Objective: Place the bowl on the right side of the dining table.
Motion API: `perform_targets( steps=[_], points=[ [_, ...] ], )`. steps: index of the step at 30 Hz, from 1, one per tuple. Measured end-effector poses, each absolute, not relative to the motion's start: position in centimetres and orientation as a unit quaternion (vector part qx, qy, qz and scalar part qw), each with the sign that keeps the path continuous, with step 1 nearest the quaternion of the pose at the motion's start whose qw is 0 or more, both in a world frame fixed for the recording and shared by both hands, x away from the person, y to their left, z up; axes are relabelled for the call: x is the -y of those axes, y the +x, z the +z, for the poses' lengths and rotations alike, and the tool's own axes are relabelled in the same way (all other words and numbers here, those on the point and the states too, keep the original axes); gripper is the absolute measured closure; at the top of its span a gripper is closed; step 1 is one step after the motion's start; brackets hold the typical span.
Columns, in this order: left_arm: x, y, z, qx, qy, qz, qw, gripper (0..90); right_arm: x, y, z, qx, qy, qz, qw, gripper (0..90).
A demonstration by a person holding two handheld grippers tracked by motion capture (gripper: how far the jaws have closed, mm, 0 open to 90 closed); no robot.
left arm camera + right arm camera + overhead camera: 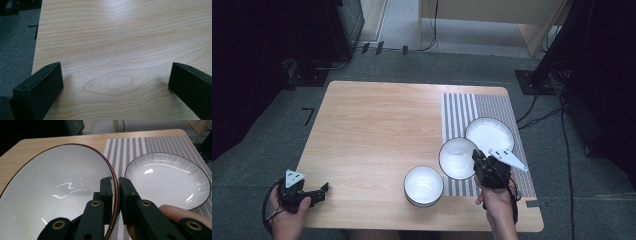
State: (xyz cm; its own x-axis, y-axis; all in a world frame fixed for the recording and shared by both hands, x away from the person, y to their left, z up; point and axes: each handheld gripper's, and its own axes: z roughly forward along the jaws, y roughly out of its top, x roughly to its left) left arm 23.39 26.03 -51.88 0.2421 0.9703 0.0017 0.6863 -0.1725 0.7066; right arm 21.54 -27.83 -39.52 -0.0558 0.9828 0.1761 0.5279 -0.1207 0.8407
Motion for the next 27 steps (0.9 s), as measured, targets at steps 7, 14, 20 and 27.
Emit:
perform_targets(
  steps=[7,14,20,27],
  points=[
    [-26.0,23.4,-51.9,-0.569,0.728,0.236,0.301,0.0,28.4,21.9,-39.7,-0.596,0.635,0.404,0.280,83.4],
    [-26.0,23.4,-51.9,-0.569,0.728,0.236,0.301,0.0,28.8,22.1,-39.9,-0.593,0.639,0.399,0.283,83.5],
    [-26.0,23.4,-51.9,-0.569,0.728,0.236,0.301,0.0,29.0,22.3,-40.1,-0.593,0.641,0.396,0.285,83.5],
    [-26.0,23.4,-51.9,-0.569,0.728,0.236,0.301,0.0,29.3,22.6,-40.3,-0.591,0.646,0.391,0.284,83.6]
  ],
)
